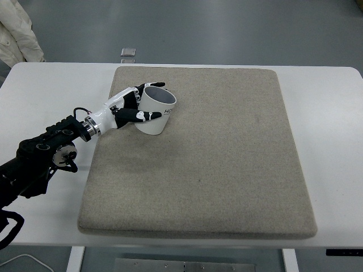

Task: Flip white cup upright
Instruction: 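Set the upright cup down on the pad with the left hand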

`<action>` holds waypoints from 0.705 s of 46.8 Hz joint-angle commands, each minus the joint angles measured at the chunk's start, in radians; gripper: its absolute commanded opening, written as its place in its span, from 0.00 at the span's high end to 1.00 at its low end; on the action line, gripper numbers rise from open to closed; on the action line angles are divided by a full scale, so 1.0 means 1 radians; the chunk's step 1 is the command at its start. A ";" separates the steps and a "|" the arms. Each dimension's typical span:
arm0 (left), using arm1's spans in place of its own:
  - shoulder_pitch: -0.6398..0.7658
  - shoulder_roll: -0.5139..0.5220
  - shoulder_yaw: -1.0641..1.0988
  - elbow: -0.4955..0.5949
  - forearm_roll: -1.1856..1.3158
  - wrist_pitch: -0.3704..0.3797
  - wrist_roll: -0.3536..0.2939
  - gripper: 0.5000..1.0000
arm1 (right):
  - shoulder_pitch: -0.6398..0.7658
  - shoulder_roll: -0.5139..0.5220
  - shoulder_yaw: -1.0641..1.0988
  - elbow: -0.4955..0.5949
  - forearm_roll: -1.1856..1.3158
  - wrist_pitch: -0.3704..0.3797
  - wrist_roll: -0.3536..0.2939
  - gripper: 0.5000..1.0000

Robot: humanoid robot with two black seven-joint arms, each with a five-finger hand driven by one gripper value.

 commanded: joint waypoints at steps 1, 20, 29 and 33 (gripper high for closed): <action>0.000 0.003 -0.001 -0.002 0.001 0.000 0.001 0.89 | 0.000 0.000 -0.001 0.000 -0.001 0.000 0.000 0.14; -0.006 0.007 -0.015 -0.016 0.001 0.066 0.001 0.36 | -0.002 0.000 -0.001 0.000 -0.001 -0.001 0.000 0.14; -0.006 0.009 -0.016 -0.016 0.001 0.086 0.001 0.12 | 0.000 0.000 -0.001 0.000 -0.001 0.000 0.000 0.14; -0.006 0.010 -0.016 -0.017 -0.001 0.086 0.001 0.08 | 0.000 0.000 -0.001 0.000 -0.001 0.000 0.000 0.14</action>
